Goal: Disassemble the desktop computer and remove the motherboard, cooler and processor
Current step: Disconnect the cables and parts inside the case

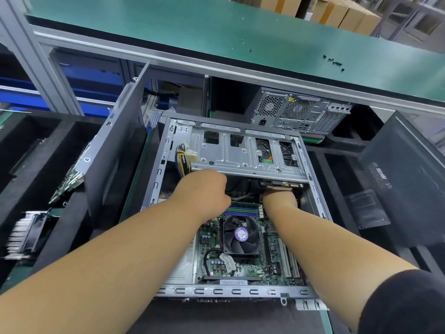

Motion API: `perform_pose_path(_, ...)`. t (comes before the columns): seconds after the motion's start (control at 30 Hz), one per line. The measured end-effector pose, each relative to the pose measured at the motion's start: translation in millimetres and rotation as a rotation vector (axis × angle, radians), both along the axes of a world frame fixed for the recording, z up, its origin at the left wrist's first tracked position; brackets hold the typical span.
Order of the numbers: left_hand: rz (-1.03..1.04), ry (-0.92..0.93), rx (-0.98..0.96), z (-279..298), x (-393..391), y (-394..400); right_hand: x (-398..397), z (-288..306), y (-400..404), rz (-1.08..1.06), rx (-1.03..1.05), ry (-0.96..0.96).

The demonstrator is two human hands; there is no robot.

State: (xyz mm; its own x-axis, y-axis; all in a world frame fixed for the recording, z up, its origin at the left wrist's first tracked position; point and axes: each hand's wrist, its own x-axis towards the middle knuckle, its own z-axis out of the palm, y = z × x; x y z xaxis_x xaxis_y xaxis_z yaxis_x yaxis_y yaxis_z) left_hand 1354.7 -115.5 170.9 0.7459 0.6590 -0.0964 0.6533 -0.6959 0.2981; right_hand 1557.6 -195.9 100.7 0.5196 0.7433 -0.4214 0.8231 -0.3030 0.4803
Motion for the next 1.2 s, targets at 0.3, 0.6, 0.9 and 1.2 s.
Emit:
perform_pose_path(0.3,0.000,0.010,0.005,2,0,0,1,1,-3,-0.018,0.001,0.019)
perform_pose_path(0.6,0.001,0.008,0.010,3,1,-1,-6,2,-8,0.016,-0.008,0.014)
perform_pose_path(0.9,0.033,-0.050,-0.070,7,-4,-1,-42,32,-10,-0.014,-0.018,0.108)
perform_pose_path(1.2,0.036,-0.222,-0.184,46,-28,5,-67,109,-57,0.082,0.460,0.365)
